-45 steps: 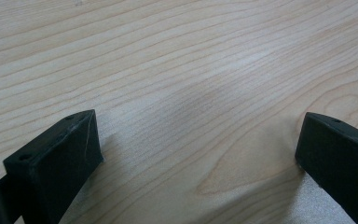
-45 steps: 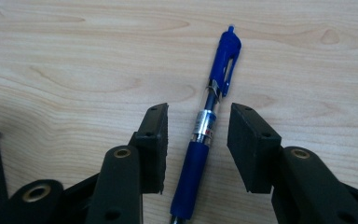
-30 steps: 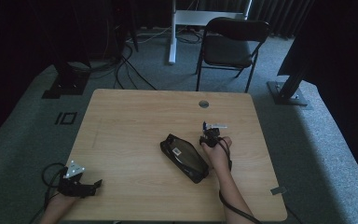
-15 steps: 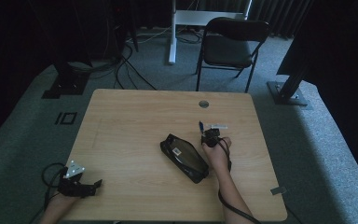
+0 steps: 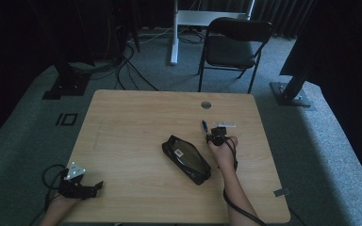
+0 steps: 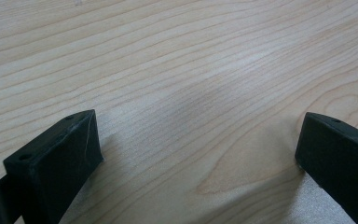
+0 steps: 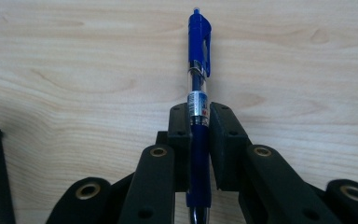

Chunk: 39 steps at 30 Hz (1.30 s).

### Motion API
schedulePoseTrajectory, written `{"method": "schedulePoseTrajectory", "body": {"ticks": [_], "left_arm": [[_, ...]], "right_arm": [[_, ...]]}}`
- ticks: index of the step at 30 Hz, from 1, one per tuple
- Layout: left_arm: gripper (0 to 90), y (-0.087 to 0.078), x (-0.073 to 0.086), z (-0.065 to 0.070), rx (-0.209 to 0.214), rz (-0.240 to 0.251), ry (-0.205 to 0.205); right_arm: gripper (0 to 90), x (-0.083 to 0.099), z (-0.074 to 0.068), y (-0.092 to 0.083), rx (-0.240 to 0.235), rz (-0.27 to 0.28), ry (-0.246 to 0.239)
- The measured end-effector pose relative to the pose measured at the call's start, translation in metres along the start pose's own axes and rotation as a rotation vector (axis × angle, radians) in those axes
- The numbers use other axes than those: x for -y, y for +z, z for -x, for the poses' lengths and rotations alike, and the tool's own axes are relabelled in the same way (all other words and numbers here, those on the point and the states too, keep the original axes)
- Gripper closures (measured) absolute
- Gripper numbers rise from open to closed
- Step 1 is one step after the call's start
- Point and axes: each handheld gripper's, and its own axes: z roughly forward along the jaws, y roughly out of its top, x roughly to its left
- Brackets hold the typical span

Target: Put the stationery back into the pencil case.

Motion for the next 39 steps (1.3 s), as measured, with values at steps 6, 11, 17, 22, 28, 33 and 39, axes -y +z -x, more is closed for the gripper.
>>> {"method": "schedulePoseTrajectory", "body": {"ticks": [6, 11, 17, 22, 28, 33, 39], "left_arm": [[0.2, 0.000, 0.000, 0.000, 0.000, 0.000, 0.000], [0.2, 0.000, 0.000, 0.000, 0.000, 0.000, 0.000], [0.2, 0.000, 0.000, 0.000, 0.000, -0.001, 0.001], [0.2, 0.000, 0.000, 0.000, 0.000, -0.001, 0.000], [0.2, 0.000, 0.000, 0.000, 0.000, 0.000, 0.000], [0.2, 0.000, 0.000, 0.000, 0.000, 0.000, 0.000], [0.2, 0.000, 0.000, 0.000, 0.000, 0.000, 0.000]], "right_arm": [[79.2, -0.006, 0.001, -0.010, -0.008, 0.029, 0.006], [79.2, -0.009, 0.002, -0.018, -0.022, 0.049, 0.009], [79.2, -0.014, 0.001, -0.030, -0.041, 0.078, 0.006], [79.2, -0.018, -0.002, -0.041, -0.051, 0.103, -0.019], [79.2, -0.023, -0.006, -0.055, -0.073, 0.121, -0.052], [79.2, -0.026, -0.011, -0.065, -0.092, 0.125, -0.074], [79.2, -0.029, -0.017, -0.075, -0.117, 0.144, -0.097]]}}
